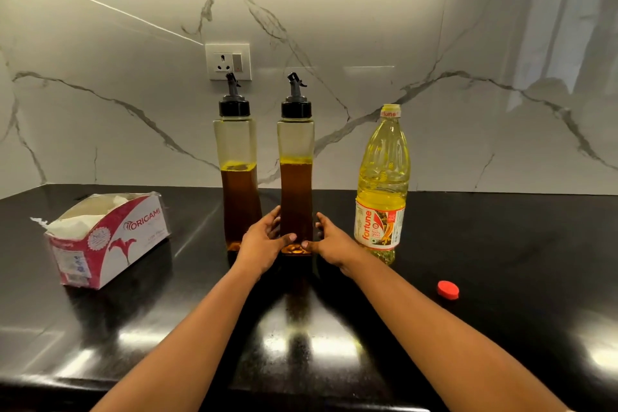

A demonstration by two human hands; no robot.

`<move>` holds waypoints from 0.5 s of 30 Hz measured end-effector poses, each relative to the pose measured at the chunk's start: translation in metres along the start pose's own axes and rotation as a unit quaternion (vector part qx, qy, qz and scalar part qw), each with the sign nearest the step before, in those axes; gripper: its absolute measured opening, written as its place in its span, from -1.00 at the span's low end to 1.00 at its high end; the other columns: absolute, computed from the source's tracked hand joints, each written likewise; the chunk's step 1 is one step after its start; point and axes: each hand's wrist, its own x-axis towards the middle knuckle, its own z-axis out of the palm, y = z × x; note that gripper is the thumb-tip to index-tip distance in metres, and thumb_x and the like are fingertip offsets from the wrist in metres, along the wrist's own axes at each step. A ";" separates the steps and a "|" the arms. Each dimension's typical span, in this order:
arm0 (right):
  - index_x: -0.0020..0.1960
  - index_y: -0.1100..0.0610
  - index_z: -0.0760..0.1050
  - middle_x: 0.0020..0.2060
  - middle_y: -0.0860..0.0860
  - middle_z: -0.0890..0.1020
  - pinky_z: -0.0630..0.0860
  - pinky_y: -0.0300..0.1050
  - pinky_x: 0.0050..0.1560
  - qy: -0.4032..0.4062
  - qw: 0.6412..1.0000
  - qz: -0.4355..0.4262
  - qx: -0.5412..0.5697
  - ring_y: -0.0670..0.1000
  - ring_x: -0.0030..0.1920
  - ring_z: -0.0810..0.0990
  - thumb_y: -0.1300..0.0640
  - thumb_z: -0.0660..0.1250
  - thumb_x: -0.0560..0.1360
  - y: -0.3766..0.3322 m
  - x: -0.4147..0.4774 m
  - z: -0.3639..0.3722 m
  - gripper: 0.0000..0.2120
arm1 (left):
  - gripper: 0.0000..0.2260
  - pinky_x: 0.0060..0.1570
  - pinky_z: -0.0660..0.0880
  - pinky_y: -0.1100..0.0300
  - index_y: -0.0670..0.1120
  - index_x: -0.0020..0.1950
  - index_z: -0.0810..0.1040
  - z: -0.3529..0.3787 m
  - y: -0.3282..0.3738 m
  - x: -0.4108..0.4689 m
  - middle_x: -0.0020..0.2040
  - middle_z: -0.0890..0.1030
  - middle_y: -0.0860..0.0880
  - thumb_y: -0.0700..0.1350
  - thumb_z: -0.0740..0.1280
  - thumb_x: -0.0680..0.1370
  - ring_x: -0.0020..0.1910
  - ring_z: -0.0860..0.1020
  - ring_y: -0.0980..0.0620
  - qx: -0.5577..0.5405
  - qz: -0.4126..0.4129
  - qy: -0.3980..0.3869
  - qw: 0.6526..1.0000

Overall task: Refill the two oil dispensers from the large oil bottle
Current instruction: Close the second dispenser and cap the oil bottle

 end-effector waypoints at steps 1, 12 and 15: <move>0.54 0.10 -0.03 0.45 0.08 0.29 0.29 -0.12 0.35 0.015 0.999 0.006 -0.038 0.05 0.41 0.31 0.14 0.42 0.45 -0.003 -0.007 -0.001 -0.17 | -0.36 0.33 0.42 0.06 -0.07 0.50 0.29 0.000 0.006 -0.007 0.36 0.49 -0.08 -0.28 0.45 0.47 0.32 0.48 0.01 0.045 -0.004 0.028 0.999; 0.08 0.00 0.58 0.02 0.00 0.66 0.53 -0.07 0.03 0.163 0.918 -0.062 -0.356 0.01 0.03 0.61 -0.01 0.39 0.44 -0.020 -0.100 -0.101 -0.77 | -0.46 -0.02 0.58 0.19 0.09 0.37 0.40 0.075 0.084 -0.062 0.15 0.50 0.09 0.03 0.49 0.43 0.09 0.52 0.14 0.098 0.273 0.060 0.955; 0.10 0.00 0.50 0.03 -0.02 0.61 0.52 -0.06 -0.04 0.152 0.889 -0.005 -0.431 0.01 0.01 0.57 -0.16 0.40 0.39 -0.004 -0.109 -0.128 -0.63 | -0.15 0.24 0.43 0.05 0.10 0.52 0.13 0.103 0.086 -0.042 0.39 0.38 -0.05 0.11 0.52 0.36 0.35 0.38 -0.01 0.075 0.195 0.019 0.978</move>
